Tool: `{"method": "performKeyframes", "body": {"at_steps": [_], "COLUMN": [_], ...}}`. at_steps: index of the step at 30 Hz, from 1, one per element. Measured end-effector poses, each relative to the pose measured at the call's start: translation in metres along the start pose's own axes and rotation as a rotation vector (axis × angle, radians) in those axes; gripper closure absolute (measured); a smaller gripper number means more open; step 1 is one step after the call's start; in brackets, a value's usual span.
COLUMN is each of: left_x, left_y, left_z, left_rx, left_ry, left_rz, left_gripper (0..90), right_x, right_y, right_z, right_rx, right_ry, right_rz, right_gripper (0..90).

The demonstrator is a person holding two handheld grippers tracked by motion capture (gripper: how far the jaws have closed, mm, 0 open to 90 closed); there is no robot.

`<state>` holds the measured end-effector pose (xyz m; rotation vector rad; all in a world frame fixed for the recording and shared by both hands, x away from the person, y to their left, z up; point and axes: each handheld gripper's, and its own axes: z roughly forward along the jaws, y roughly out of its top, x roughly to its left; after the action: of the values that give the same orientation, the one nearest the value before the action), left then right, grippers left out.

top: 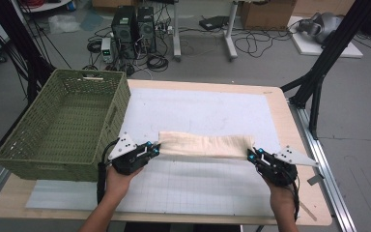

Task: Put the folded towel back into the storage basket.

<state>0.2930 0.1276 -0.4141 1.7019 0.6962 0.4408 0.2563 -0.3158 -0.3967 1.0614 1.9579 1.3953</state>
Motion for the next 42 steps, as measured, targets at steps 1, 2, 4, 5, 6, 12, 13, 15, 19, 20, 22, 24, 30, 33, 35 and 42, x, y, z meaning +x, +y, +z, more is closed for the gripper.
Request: {"method": "performKeyframes", "body": {"at_steps": [1, 2, 4, 5, 6, 12, 13, 15, 19, 20, 22, 24, 30, 33, 35, 42], "left_x": [0.0, 0.0, 0.0, 0.0, -0.001, -0.005, -0.005, -0.004, -0.006, -0.006, -0.007, -0.008, -0.005, -0.001, 0.001, 0.008], "left_y": [0.0, 0.001, 0.003, 0.005, 0.007, 0.021, 0.022, 0.026, 0.032, 0.034, 0.04, 0.044, 0.053, 0.057, 0.059, 0.062], "left_z": [0.0, 0.0, 0.0, 0.0, -0.001, -0.009, -0.01, -0.013, -0.021, -0.024, -0.029, -0.034, -0.049, -0.057, -0.062, -0.076], "left_rx": [-0.001, -0.004, -0.01, -0.013, -0.015, -0.039, -0.046, -0.054, -0.064, -0.066, -0.079, -0.09, -0.125, -0.141, -0.153, -0.181], "left_ry": [0.001, 0.0, -0.003, -0.008, -0.01, -0.007, -0.007, -0.009, -0.003, 0.0, 0.002, 0.008, 0.027, 0.034, 0.042, 0.076], "left_rz": [-0.002, -0.004, -0.015, -0.017, -0.015, -0.011, -0.011, -0.017, -0.017, -0.013, -0.013, -0.004, -0.011, -0.019, -0.02, -0.034], "left_gripper": [84.6, 84.7, 84.7, 84.7, 84.7, 84.8, 84.8, 84.8, 85.1, 85.1, 85.1, 85.1, 85.1, 85.2, 85.2, 85.3], "right_x": [0.0, 0.0, 0.0, 0.0, -0.001, -0.003, -0.004, -0.005, -0.008, -0.009, -0.01, -0.011, -0.01, -0.009, -0.006, 0.001], "right_y": [0.0, 0.0, 0.0, 0.001, 0.001, 0.009, 0.01, 0.015, 0.029, 0.034, 0.043, 0.052, 0.078, 0.091, 0.099, 0.119], "right_z": [0.0, 0.0, 0.0, -0.001, -0.001, 0.0, 0.001, 0.003, 0.009, 0.012, 0.017, 0.023, 0.039, 0.048, 0.054, 0.079], "right_rx": [0.001, 0.0, 0.001, 0.001, -0.004, -0.013, -0.018, -0.02, -0.026, -0.03, -0.028, -0.026, -0.029, -0.035, -0.034, -0.044], "right_ry": [0.0, 0.0, -0.001, 0.0, -0.002, -0.003, -0.003, -0.002, 0.0, -0.001, 0.0, 0.002, 0.026, 0.032, 0.037, 0.052], "right_rz": [-0.005, -0.005, 0.003, 0.003, 0.0, -0.002, -0.003, -0.006, -0.024, -0.031, -0.044, -0.057, -0.087, -0.113, -0.118, -0.133], "right_gripper": [80.8, 80.7, 80.7, 80.7, 80.7, 80.8, 80.8, 80.8, 80.8, 80.8, 80.8, 80.8, 80.8, 80.8, 80.8, 80.8]}}
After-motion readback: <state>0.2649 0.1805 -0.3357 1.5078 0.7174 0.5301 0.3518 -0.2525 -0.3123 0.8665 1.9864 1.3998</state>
